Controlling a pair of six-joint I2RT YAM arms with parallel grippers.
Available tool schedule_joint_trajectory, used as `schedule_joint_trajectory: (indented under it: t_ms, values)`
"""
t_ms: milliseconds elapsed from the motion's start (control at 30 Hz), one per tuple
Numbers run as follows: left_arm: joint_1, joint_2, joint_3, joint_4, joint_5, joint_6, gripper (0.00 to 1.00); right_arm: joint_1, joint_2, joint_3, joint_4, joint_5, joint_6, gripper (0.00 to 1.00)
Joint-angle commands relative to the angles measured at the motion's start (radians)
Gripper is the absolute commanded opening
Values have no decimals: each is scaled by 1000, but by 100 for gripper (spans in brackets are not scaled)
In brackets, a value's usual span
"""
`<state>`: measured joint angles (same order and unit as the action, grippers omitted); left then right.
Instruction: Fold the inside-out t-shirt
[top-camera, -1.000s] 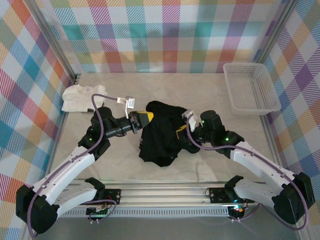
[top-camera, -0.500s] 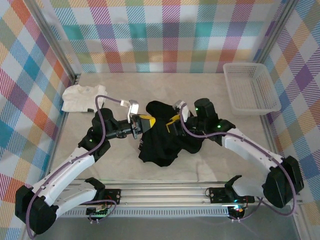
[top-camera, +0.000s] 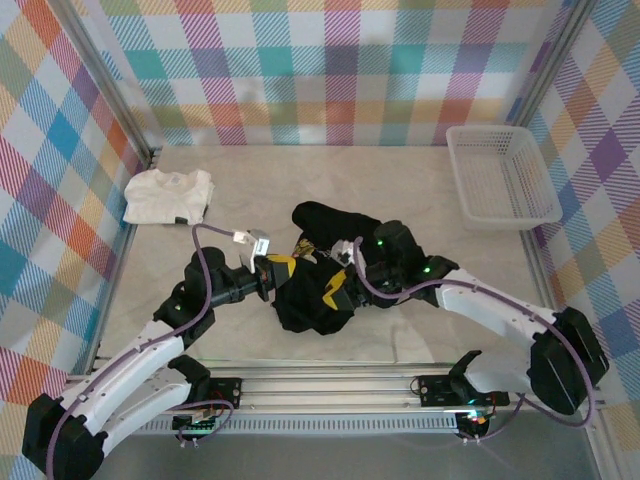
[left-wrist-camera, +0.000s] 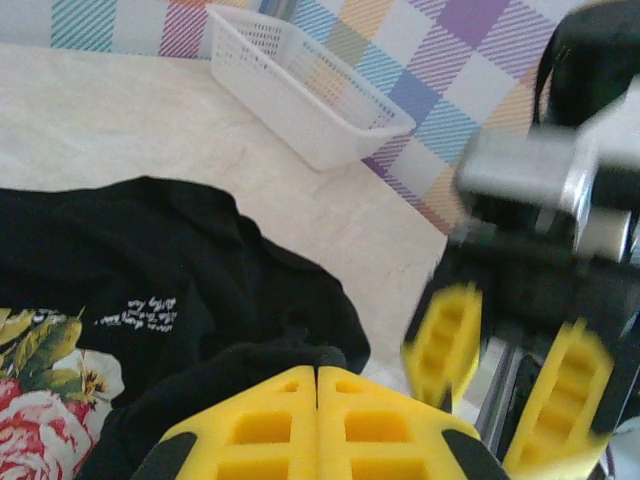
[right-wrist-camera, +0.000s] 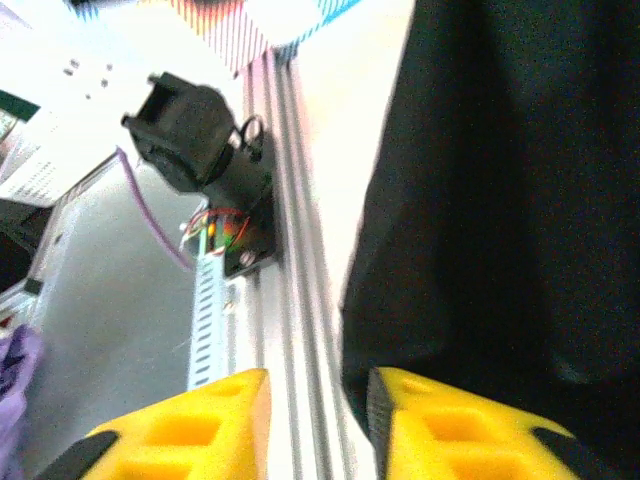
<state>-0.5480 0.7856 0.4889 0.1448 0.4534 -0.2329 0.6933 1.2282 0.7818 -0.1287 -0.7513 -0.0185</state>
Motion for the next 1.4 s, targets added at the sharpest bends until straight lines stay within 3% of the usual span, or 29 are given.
schedule_joint_trajectory:
  t_ms: [0, 100, 233, 367, 433, 700, 767, 833, 933, 1033, 1233, 1367]
  values:
    - [-4, -27, -20, 80, 22, 54, 0, -58, -15, 45, 84, 70, 49, 41]
    - [-4, -31, -19, 70, 29, 66, 0, -75, 39, 109, 30, 206, 38, 45]
    - [-6, -34, -19, 65, 34, 67, 0, -75, 153, 192, -57, 268, 6, 48]
    - [-6, -36, -16, 63, 26, 68, 0, -70, 249, 238, -82, 184, -29, 52]
    - [-6, -36, -13, 60, 23, 68, 0, -59, 293, 255, -109, 138, -60, 59]
    - [-7, -34, -6, 44, 3, 67, 0, -3, 358, 233, -91, 12, -119, 68]
    - [-7, -33, -4, 43, 0, 66, 0, 2, 378, 242, -83, 8, -113, 65]
    - [-7, -34, 0, 38, -7, 66, 0, 4, 400, 258, -76, 16, -101, 56]
    - [-7, -40, 0, 28, -23, 67, 0, 0, 403, 279, -70, 64, -89, 25]
    - [-7, -49, -5, 21, -40, 66, 0, -28, 345, 262, -13, 96, 3, 4]
    - [-9, -41, -16, 28, -35, 67, 0, -162, 148, 171, 192, 54, 244, 0]
    - [-16, 13, -11, 37, 7, 73, 0, -179, 83, 154, 287, 20, 364, 0]
